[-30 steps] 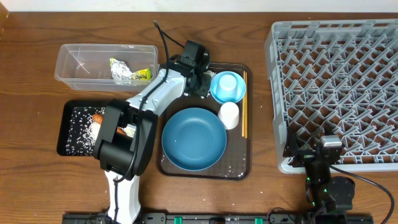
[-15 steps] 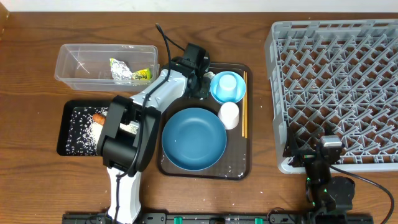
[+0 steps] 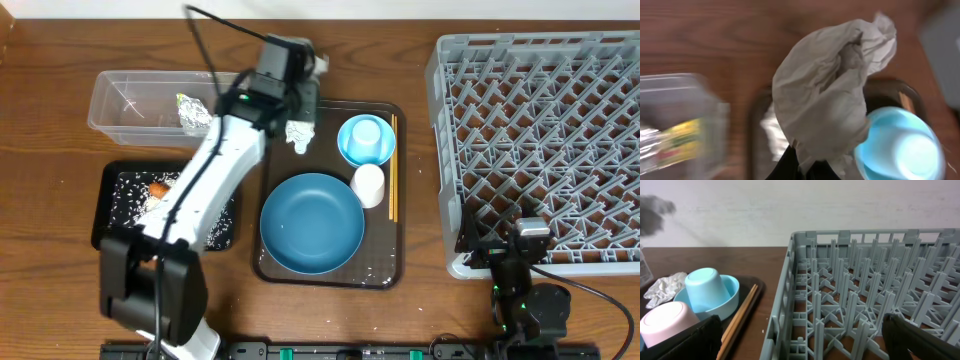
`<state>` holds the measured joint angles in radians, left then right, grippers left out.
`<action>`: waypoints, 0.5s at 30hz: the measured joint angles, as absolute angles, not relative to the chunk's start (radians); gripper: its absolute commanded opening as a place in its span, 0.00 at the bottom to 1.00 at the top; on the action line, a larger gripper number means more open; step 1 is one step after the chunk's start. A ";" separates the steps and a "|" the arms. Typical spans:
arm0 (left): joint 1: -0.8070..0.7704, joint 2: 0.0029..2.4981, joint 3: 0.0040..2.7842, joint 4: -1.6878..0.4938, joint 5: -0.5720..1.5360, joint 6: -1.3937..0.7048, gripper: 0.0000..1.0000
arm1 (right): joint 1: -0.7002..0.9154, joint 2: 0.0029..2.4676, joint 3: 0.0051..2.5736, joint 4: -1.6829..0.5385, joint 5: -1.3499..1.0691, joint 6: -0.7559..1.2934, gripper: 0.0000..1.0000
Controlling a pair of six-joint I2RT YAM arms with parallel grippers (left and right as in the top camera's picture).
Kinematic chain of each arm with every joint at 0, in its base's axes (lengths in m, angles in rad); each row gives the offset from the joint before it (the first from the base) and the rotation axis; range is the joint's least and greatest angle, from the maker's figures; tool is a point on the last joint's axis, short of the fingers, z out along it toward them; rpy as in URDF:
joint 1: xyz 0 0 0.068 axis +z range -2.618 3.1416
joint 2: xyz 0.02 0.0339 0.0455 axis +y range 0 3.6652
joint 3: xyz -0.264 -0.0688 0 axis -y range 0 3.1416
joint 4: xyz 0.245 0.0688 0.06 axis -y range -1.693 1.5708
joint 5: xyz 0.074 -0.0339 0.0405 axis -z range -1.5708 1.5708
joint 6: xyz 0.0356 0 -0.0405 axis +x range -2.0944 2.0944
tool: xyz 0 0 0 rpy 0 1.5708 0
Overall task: Sort waste into correct bins and load items into the dishwasher rack
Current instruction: 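Carry the tissue left and drop it into the clear bin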
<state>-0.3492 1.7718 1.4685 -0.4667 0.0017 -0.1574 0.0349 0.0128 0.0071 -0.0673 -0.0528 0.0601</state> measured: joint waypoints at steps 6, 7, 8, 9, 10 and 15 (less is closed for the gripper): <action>-0.222 1.783 1.468 -0.487 -0.147 -0.345 0.07 | 0.035 0.013 0.007 -0.067 -0.053 0.060 0.99; -0.197 1.788 1.468 -0.489 -0.159 -0.381 0.08 | 0.035 0.013 0.007 -0.067 -0.053 0.060 0.99; -0.165 1.795 1.468 -0.490 -0.171 -0.428 0.11 | 0.035 0.013 0.007 -0.067 -0.053 0.060 0.99; -0.144 1.800 1.468 -0.490 -0.178 -0.458 0.17 | 0.035 0.013 0.007 -0.067 -0.053 0.060 0.99; -0.121 1.807 1.468 -0.490 -0.186 -0.493 0.25 | 0.035 0.013 0.007 -0.067 -0.053 0.060 0.99; -0.036 1.845 1.468 -0.493 -0.203 -0.601 0.57 | 0.035 0.013 0.007 -0.067 -0.053 0.060 0.99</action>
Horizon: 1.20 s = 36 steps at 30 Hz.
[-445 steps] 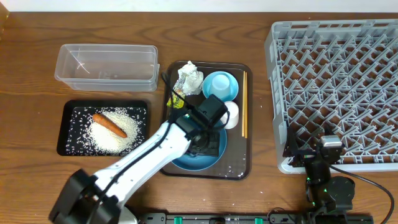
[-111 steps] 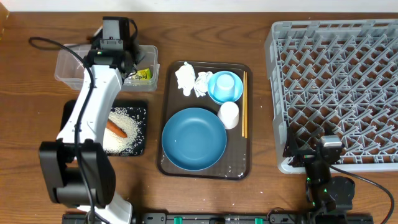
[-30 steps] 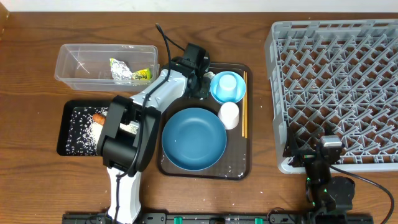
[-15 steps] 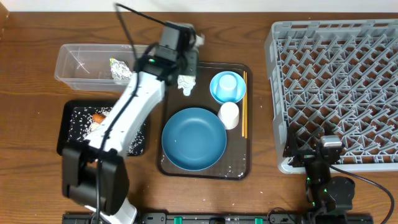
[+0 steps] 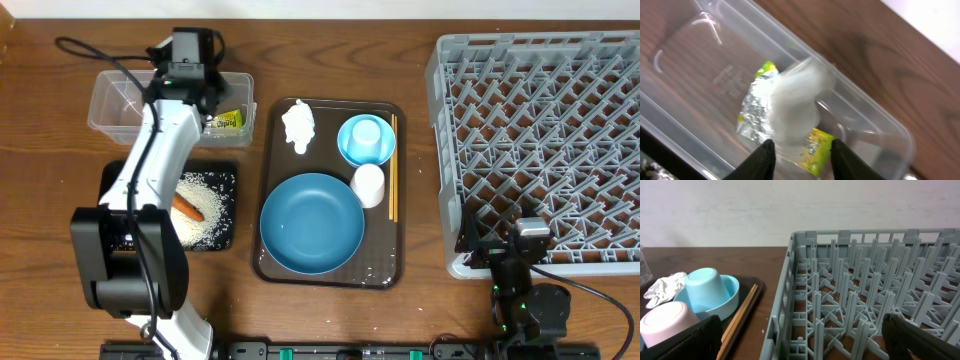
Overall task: Sort waste into correct bins and load items into the dishwasher rack
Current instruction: 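Carry the tissue left and drop it into the clear bin, then grasp the remaining tissue on the brown tray and drop it in the bin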
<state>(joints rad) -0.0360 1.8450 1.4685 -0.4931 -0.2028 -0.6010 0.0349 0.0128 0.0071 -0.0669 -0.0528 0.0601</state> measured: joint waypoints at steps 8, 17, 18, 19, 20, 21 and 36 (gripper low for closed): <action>-0.023 1.850 1.468 -0.545 -0.168 -0.629 0.62 | 0.035 0.013 0.007 -0.067 -0.053 0.060 0.99; -0.113 1.850 1.468 -0.545 0.100 -0.480 0.62 | 0.035 0.013 0.007 -0.067 -0.053 0.060 0.99; -0.141 1.850 1.468 -0.544 0.112 -0.449 0.62 | 0.035 0.013 0.007 -0.067 -0.053 0.060 0.99; -0.165 1.850 1.468 -0.543 0.123 -0.425 0.62 | 0.035 0.013 0.007 -0.067 -0.053 0.060 0.99; -0.194 1.851 1.468 -0.542 0.128 -0.401 0.62 | 0.035 0.013 0.007 -0.067 -0.053 0.060 0.99; -0.223 1.853 1.468 -0.541 0.128 -0.381 0.62 | 0.035 0.013 0.007 -0.067 -0.053 0.060 0.99; -0.337 2.088 1.468 -0.511 0.022 -0.279 0.62 | 0.035 0.013 0.007 -0.067 -0.053 0.060 0.99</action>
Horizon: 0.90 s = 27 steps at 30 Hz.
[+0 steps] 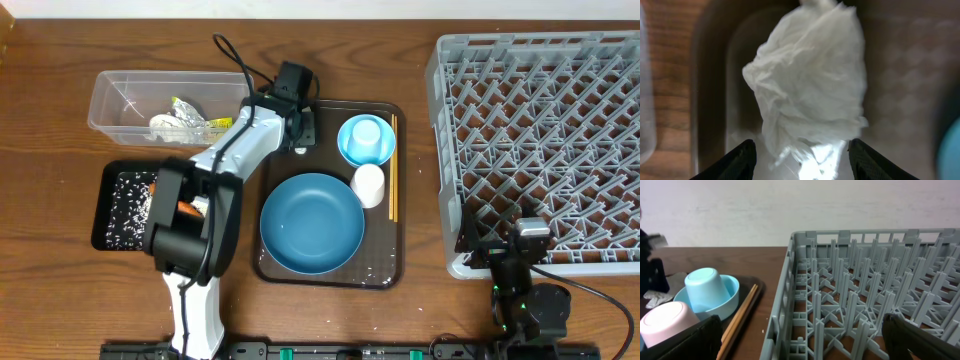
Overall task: Sort waste into correct bins and load items into the dishwasher rack
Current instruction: 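Grasp the remaining tissue on the brown tray and drop it in the bin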
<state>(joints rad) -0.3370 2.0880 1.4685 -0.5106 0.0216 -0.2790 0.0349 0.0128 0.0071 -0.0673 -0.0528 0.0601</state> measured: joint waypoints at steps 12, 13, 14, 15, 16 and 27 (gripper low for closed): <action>-0.337 2.126 1.468 -0.472 -0.004 -0.254 0.06 | 0.035 0.013 0.007 -0.067 -0.053 0.060 0.99; -0.337 2.126 1.468 -0.473 -0.004 -0.250 0.06 | 0.035 0.013 0.007 -0.067 -0.053 0.060 0.99; -0.337 2.126 1.468 -0.473 -0.004 -0.247 0.06 | 0.035 0.013 0.007 -0.067 -0.053 0.060 0.99; -0.337 2.123 1.468 -0.474 -0.004 -0.246 0.06 | 0.035 0.013 0.007 -0.067 -0.053 0.060 0.99; -0.337 2.115 1.468 -0.476 -0.004 -0.245 0.06 | 0.035 0.013 0.007 -0.067 -0.053 0.060 0.99; -0.271 1.788 1.470 -0.426 -0.025 -0.329 0.06 | 0.035 0.013 0.007 -0.067 -0.053 0.060 0.99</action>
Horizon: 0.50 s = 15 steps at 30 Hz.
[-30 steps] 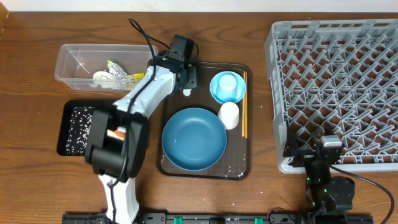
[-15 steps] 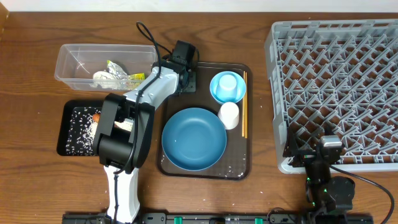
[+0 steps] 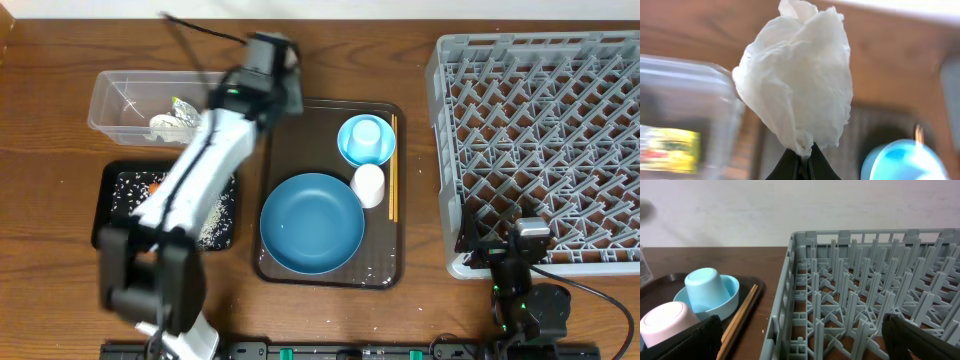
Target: Sort waste into correct bins and load items into the dishwasher rack
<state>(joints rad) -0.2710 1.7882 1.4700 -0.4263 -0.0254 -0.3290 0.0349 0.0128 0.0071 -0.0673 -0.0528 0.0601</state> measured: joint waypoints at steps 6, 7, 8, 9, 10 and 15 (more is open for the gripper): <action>-0.103 1.763 1.476 -0.492 -0.082 -0.516 0.06 | 0.035 0.013 0.007 -0.067 -0.053 0.060 0.99; -0.079 1.771 1.476 -0.511 -0.086 -0.553 0.06 | 0.035 0.013 0.007 -0.067 -0.053 0.060 0.99; -0.056 1.780 1.476 -0.527 -0.089 -0.591 0.06 | 0.035 0.013 0.007 -0.067 -0.053 0.060 0.99; -0.035 1.791 1.476 -0.535 -0.091 -0.629 0.06 | 0.035 0.013 0.007 -0.067 -0.053 0.060 0.99; -0.017 1.800 1.476 -0.537 -0.094 -0.662 0.06 | 0.035 0.013 0.007 -0.067 -0.053 0.060 0.99; 0.027 1.851 1.476 -0.540 -0.097 -0.831 0.21 | 0.035 0.013 0.007 -0.067 -0.053 0.060 0.99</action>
<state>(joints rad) 0.0265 1.8507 1.4757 -0.5404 -0.0975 -0.8314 0.0349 0.0128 0.0071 -0.0673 -0.0528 0.0601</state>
